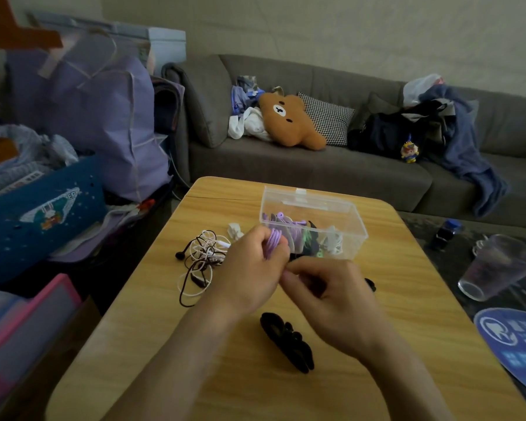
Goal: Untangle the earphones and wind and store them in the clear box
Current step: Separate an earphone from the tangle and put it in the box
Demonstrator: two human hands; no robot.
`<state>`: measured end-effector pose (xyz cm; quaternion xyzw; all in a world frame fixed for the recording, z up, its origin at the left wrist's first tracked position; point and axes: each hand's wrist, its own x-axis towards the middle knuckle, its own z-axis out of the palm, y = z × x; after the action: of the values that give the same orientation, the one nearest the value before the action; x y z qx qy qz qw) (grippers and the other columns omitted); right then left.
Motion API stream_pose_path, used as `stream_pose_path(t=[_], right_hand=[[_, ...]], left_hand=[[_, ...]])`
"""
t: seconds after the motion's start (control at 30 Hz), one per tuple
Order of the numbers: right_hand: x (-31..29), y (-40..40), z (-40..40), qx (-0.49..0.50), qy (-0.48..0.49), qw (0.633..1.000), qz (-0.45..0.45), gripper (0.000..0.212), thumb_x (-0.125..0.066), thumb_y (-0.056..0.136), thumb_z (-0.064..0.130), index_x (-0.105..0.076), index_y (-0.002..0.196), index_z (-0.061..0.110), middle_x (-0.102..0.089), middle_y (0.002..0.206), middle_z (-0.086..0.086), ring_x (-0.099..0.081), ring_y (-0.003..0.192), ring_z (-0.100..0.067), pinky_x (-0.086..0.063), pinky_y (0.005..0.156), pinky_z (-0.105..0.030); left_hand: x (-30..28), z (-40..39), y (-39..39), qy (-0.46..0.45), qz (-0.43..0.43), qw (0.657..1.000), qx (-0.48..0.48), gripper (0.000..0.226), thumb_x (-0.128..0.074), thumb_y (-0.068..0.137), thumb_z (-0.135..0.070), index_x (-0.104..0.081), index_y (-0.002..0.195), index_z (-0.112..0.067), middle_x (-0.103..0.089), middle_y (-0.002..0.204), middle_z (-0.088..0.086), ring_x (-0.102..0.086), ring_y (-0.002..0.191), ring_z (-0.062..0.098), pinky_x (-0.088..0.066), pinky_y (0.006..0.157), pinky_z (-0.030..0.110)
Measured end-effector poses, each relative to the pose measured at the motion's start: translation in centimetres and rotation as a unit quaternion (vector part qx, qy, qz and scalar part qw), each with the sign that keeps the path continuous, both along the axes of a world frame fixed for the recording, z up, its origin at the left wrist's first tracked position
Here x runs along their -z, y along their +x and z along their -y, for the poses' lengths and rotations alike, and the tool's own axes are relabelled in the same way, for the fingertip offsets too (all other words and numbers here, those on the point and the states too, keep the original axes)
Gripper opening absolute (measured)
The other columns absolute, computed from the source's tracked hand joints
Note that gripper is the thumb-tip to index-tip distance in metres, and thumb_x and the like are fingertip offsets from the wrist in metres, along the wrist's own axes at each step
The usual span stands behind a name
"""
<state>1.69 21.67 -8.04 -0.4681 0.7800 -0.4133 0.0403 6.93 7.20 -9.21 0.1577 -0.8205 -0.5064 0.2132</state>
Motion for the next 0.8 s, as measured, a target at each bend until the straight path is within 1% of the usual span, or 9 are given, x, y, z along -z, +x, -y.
stream_pose_path(t=[0.1, 0.2, 0.27, 0.33, 0.4, 0.47, 0.53, 0.63, 0.8], right_hand=[[-0.5, -0.6, -1.0, 0.010, -0.034, 0.999, 0.011, 0.023, -0.059, 0.095, 0.037, -0.075, 0.081, 0.027, -0.065, 0.064, -0.004, -0.054, 0.053, -0.021, -0.045, 0.049, -0.039], [-0.7, -1.4, -2.0, 0.037, -0.019, 0.999, -0.005, 0.027, -0.062, 0.088, 0.055, -0.072, 0.081, 0.031, -0.059, 0.057, -0.006, -0.050, 0.049, -0.019, -0.041, 0.046, -0.032], [-0.7, -1.9, -2.4, 0.064, -0.018, 0.998, 0.006, 0.032, -0.060, 0.081, 0.062, -0.072, 0.081, 0.032, -0.061, 0.058, -0.007, -0.052, 0.049, -0.019, -0.043, 0.047, -0.029], [-0.7, -2.4, -2.8, 0.083, -0.022, 0.996, 0.027, 0.034, -0.062, 0.078, 0.065, -0.072, 0.081, 0.033, -0.066, 0.064, -0.007, -0.062, 0.056, -0.022, -0.056, 0.053, -0.042], [-0.6, -2.7, -3.0, 0.095, -0.036, 0.994, 0.039, 0.032, -0.064, 0.077, 0.064, -0.073, 0.083, 0.035, -0.069, 0.069, -0.008, -0.067, 0.063, -0.030, -0.055, 0.058, -0.056], [-0.5, -2.8, -3.1, 0.097, -0.040, 0.994, 0.044, 0.030, -0.064, 0.077, 0.062, -0.074, 0.083, 0.035, -0.070, 0.070, -0.009, -0.068, 0.064, -0.032, -0.055, 0.059, -0.058], [-0.5, -2.9, -3.1, 0.105, -0.033, 0.993, 0.050, 0.030, -0.063, 0.078, 0.060, -0.073, 0.083, 0.033, -0.070, 0.069, -0.006, -0.068, 0.064, -0.026, -0.058, 0.060, -0.052], [-0.5, -3.3, -3.2, 0.132, -0.014, 0.990, 0.050, 0.027, -0.061, 0.083, 0.052, -0.072, 0.082, 0.028, -0.066, 0.064, -0.005, -0.061, 0.055, -0.009, -0.052, 0.051, -0.022], [-0.6, -3.5, -3.2, 0.152, 0.028, 0.986, 0.060, 0.021, -0.059, 0.090, 0.046, -0.070, 0.085, 0.029, -0.065, 0.065, -0.005, -0.057, 0.050, -0.006, -0.047, 0.046, -0.019]], left_hand=[[-0.6, -0.1, 0.4, 0.004, 0.059, 0.994, 0.094, 0.029, -0.048, 0.100, -0.020, -0.066, 0.083, -0.004, -0.069, 0.068, 0.006, -0.060, 0.057, 0.013, -0.048, 0.060, 0.026], [-1.3, -0.5, 0.8, 0.050, 0.110, 0.980, 0.158, 0.038, -0.039, 0.100, -0.013, -0.056, 0.072, 0.008, -0.063, 0.057, 0.012, -0.052, 0.046, 0.016, -0.042, 0.051, 0.023], [-1.5, -0.7, 0.9, 0.105, 0.098, 0.977, 0.158, 0.043, -0.039, 0.101, -0.013, -0.049, 0.063, 0.004, -0.049, 0.048, 0.012, -0.043, 0.039, 0.011, -0.037, 0.047, 0.019], [-1.7, -0.7, 0.9, 0.137, 0.086, 0.973, 0.165, 0.048, -0.042, 0.104, -0.021, -0.048, 0.060, -0.003, -0.041, 0.045, 0.008, -0.039, 0.039, 0.011, -0.037, 0.048, 0.016], [-1.7, -0.7, 0.9, 0.099, 0.099, 0.975, 0.172, 0.055, -0.044, 0.104, -0.034, -0.049, 0.059, -0.003, -0.041, 0.042, 0.002, -0.037, 0.040, 0.012, -0.037, 0.050, 0.018], [-1.5, -0.7, 0.9, 0.057, 0.106, 0.979, 0.166, 0.058, -0.045, 0.103, -0.039, -0.051, 0.056, -0.005, -0.042, 0.038, -0.005, -0.037, 0.037, 0.009, -0.035, 0.047, 0.017], [-1.4, -0.8, 0.9, 0.058, 0.090, 0.979, 0.171, 0.059, -0.045, 0.104, -0.038, -0.048, 0.053, -0.007, -0.040, 0.038, -0.007, -0.036, 0.036, 0.008, -0.036, 0.048, 0.018], [-1.5, -0.6, 0.6, 0.161, 0.022, 0.975, 0.155, 0.059, -0.043, 0.104, -0.037, -0.040, 0.049, -0.015, -0.031, 0.043, -0.003, -0.027, 0.040, 0.013, -0.033, 0.046, 0.022], [-1.3, 0.5, 0.1, 0.387, -0.112, 0.915, 0.020, 0.052, -0.041, 0.105, -0.028, -0.051, 0.055, -0.016, -0.038, 0.047, 0.000, -0.028, 0.042, 0.012, -0.017, 0.052, 0.029]])
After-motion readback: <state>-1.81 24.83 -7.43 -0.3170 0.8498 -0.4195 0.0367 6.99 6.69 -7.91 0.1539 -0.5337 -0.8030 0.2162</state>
